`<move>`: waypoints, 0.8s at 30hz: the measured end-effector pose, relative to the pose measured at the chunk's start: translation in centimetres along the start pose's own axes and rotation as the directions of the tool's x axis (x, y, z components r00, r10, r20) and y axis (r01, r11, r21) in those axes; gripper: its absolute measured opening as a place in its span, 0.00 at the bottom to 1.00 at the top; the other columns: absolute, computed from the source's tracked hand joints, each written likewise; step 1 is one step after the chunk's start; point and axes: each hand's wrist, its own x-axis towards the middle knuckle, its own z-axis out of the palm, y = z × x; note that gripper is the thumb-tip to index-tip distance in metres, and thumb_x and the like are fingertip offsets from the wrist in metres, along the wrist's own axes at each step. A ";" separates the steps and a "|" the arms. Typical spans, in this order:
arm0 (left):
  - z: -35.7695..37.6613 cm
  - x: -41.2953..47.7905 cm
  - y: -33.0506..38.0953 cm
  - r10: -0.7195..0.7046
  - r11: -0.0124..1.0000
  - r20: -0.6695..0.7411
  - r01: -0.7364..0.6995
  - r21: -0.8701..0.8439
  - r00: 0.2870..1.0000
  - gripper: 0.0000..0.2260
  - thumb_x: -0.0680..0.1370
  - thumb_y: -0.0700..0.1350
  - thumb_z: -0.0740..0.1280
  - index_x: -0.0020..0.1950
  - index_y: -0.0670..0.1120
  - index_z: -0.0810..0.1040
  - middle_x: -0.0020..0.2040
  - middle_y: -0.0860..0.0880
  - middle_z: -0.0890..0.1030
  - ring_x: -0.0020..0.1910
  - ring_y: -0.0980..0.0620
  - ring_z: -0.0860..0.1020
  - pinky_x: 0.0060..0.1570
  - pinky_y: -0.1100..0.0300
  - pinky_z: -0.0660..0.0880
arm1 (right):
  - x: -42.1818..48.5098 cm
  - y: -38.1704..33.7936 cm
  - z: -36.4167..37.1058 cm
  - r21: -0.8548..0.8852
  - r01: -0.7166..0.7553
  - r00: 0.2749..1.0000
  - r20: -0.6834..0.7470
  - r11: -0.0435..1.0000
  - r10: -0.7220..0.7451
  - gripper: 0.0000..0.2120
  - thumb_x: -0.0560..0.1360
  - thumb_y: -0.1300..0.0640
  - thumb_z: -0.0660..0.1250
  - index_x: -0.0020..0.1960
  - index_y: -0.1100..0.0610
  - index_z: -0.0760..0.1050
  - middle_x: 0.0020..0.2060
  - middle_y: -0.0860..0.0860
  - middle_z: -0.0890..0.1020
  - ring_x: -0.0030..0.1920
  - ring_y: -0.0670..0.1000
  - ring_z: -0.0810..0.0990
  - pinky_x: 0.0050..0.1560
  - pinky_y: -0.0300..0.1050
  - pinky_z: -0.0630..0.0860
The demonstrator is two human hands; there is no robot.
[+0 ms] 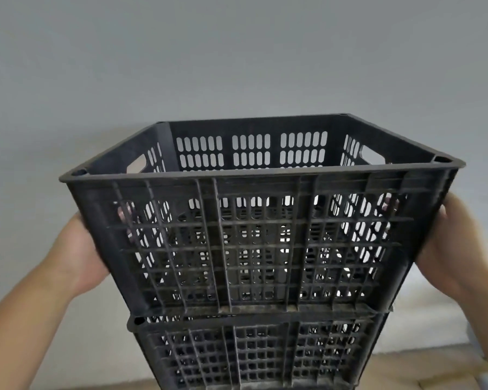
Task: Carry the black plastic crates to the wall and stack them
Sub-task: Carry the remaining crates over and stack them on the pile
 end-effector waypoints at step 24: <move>-0.1 -5.7 -9.1 0.176 0.891 -0.270 -0.036 0.453 0.947 0.16 0.85 0.61 0.53 0.71 0.60 0.69 0.55 0.69 0.75 0.54 0.68 0.74 0.58 0.62 0.67 | -4.3 7.7 1.3 -0.324 -0.027 0.932 -0.349 0.945 -0.093 0.25 0.78 0.30 0.53 0.65 0.44 0.74 0.52 0.40 0.80 0.61 0.52 0.79 0.69 0.55 0.72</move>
